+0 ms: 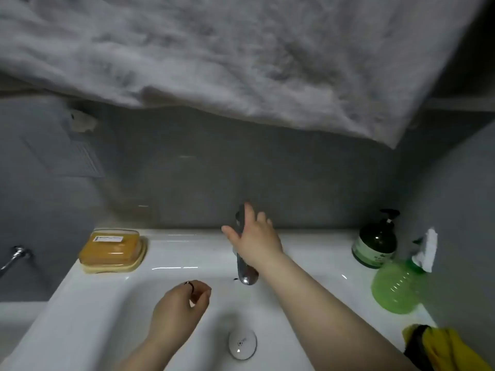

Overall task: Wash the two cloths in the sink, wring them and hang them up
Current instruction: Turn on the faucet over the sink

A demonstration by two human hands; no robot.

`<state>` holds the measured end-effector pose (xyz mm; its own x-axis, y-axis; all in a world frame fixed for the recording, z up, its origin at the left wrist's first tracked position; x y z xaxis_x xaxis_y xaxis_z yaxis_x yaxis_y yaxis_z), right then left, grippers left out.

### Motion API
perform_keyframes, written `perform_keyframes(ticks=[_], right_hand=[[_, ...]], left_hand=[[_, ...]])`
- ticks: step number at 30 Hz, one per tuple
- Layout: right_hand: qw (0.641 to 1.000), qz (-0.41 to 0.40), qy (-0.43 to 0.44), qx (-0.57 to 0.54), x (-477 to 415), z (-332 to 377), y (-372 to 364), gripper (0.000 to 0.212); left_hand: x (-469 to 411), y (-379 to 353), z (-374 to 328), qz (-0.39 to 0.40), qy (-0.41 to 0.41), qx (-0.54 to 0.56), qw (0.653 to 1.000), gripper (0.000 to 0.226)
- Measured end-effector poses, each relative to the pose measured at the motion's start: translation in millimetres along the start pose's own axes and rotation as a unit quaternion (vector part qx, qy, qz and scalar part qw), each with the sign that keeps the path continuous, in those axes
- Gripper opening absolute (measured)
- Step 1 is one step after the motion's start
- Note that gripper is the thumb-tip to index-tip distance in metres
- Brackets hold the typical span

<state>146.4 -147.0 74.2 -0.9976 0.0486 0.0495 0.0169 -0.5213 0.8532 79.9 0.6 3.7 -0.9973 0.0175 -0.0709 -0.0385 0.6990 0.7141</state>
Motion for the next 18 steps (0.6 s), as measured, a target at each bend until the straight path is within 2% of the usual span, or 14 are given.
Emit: perform_keyframes(ticks=[3,5,8,10,12,16,18], right_hand=[[0.993,0.044,-0.053,0.097,-22.0,3.2,-10.4,0.064],[0.986,0.071,-0.093,0.117,-31.0,4.9,-11.5,0.059],[0.984,0.058,-0.126,0.116,-36.8,5.4,-8.8,0.056],[0.985,0.031,-0.130,0.107,-36.6,6.7,-2.4,0.047],[0.985,0.023,-0.129,0.110,-34.6,8.2,0.1,0.040],[0.985,0.020,-0.115,0.123,-34.7,13.3,3.8,0.035],[0.984,0.024,-0.110,0.136,-34.5,16.2,4.6,0.034]], left_hand=[[-4.3,-2.9,1.7,0.027,-0.028,-0.052,0.998,0.020],[-7.0,-6.7,1.3,0.047,-0.052,-0.064,0.995,0.013],[-16.8,-4.3,2.4,0.055,-0.056,-0.035,0.996,0.025],[-23.3,-3.8,6.7,0.059,-0.043,-0.018,0.997,0.030],[-23.7,-5.5,8.0,0.065,-0.052,-0.008,0.996,0.025],[-20.5,-11.1,11.2,0.076,-0.069,0.001,0.995,0.015],[-20.3,-13.7,14.5,0.085,-0.071,0.000,0.994,0.018]])
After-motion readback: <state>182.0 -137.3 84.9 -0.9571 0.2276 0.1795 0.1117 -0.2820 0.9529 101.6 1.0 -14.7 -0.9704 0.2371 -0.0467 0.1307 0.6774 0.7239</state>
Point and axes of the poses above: each hand's wrist, its own x-axis away from the middle knuckle, its own y-axis out of the back of the hand, z = x × y, the point moved 8 cm from there along -x, towards the middle knuckle, and after that the axes turned 2 degrees about -y, right-handed, at the moved point
